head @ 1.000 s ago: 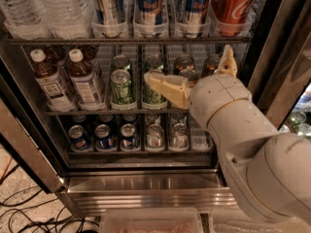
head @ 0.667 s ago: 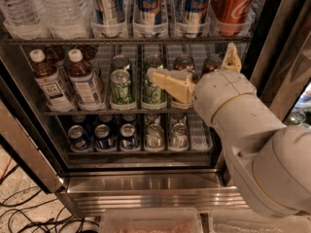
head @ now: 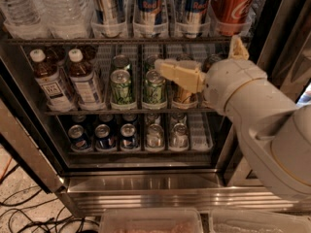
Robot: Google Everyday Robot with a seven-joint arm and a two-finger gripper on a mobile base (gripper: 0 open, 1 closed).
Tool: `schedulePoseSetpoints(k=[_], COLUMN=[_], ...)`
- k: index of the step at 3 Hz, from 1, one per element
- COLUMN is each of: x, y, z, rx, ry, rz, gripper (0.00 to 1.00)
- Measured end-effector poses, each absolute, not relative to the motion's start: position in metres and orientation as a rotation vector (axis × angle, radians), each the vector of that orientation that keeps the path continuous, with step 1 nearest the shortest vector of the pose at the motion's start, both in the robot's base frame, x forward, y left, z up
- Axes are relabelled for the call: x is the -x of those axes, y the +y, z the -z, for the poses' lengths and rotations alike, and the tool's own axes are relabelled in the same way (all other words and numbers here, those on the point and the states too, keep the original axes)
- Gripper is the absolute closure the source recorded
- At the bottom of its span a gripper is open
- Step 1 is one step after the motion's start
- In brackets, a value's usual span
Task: Pick redbull can from top shelf of fridge
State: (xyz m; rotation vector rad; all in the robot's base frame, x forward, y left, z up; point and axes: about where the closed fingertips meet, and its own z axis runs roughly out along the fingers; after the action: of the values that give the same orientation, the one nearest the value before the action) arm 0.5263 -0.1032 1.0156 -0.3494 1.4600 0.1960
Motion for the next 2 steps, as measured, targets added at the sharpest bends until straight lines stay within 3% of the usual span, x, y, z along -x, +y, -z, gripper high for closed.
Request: schedulePoseSetpoints(k=[2], x=[-0.526], y=[-0.1058], z=[-1.0168], rx=[0.466], ry=[1.486], rz=[-0.239], gripper=[0.0])
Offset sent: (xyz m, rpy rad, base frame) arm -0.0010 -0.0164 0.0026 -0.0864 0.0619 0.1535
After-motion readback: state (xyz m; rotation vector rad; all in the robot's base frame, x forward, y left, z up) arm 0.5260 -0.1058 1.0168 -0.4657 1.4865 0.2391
